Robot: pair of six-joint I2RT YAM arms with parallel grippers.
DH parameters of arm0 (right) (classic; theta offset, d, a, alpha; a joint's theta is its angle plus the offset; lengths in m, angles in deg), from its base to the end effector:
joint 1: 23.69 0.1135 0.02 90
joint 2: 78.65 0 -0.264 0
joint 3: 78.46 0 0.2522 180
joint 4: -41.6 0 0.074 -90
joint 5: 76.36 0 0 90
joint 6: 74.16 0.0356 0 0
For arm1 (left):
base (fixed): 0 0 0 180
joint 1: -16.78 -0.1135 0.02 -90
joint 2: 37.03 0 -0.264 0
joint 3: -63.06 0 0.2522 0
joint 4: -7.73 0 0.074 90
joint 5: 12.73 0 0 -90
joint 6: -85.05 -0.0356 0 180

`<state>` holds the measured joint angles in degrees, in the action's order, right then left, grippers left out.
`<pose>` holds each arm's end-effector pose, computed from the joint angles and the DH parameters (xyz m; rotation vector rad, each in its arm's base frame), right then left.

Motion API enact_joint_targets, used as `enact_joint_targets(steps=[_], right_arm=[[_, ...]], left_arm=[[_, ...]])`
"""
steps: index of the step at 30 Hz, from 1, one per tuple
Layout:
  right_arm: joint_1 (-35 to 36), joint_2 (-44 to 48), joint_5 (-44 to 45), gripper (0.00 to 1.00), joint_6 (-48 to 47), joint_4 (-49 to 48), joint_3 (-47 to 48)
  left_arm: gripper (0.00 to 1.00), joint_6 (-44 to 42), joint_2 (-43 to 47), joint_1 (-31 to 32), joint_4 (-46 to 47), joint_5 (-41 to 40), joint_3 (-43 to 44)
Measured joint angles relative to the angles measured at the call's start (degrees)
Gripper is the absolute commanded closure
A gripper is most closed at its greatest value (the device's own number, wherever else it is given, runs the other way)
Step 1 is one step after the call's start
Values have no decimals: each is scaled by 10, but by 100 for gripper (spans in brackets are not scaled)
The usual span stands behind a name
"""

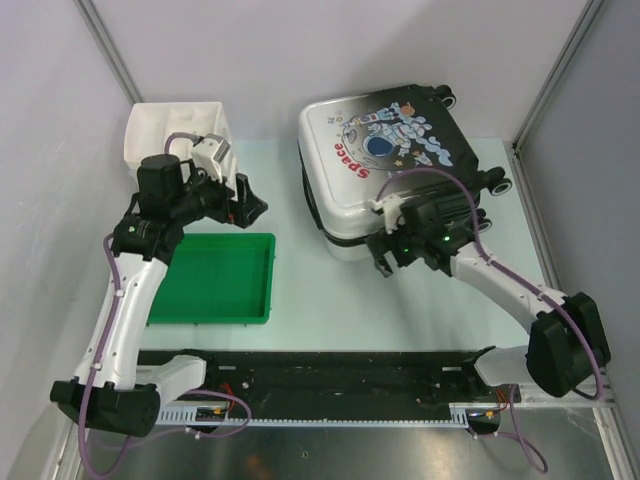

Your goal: Open, take out, and arrange the luggage

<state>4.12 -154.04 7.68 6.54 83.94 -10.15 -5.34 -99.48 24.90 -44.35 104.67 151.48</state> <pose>0.2414 0.1315 0.2548 -0.8227 2.3031 0.2710 0.2149 -0.0472 0.4115 0.4503 1.9664 -0.5689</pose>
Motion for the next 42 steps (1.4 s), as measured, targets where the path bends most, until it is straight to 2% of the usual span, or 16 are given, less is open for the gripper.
enact_joint_targets(steps=[5, 9, 14, 19, 23, 28, 31, 32, 34, 35, 36, 42], right_arm=[[87, -50, -3, 0, 1, -113, 0], [89, -60, -45, 0, 24, -135, 2], [-30, -9, -136, 0, 55, -97, 2], [-202, 148, -190, 0, 42, -75, -19], [-302, 227, -217, 8, 26, -87, -61], [-354, 163, -219, 15, 17, -139, -130], [-366, 148, -219, 28, 21, -169, -189], [-366, 151, -220, 36, 23, -181, -207], [-366, 159, -222, 46, 28, -214, -233], [-365, 163, -224, 56, 31, -231, -240], [-365, 166, -226, 59, 34, -248, -244], [-354, 169, -213, 61, 48, -344, -254]], left_arm=[[0, 16, -9, 0, 17, 9, -1], [0, 22, -16, 0, 28, 33, -2], [0, 34, -18, 0, 45, 60, -12], [0, 45, -13, 1, 72, 79, -38], [0, 50, -9, 3, 82, 84, -49], [0, 59, -3, 5, 107, 88, -49], [0, 63, -1, 7, 119, 88, -51], [0, 64, 0, 7, 125, 88, -52], [0, 65, 0, 7, 132, 88, -56], [0, 65, 0, 7, 136, 88, -58], [0, 65, 0, 7, 139, 88, -62], [0, 67, 1, 8, 152, 87, -87]])
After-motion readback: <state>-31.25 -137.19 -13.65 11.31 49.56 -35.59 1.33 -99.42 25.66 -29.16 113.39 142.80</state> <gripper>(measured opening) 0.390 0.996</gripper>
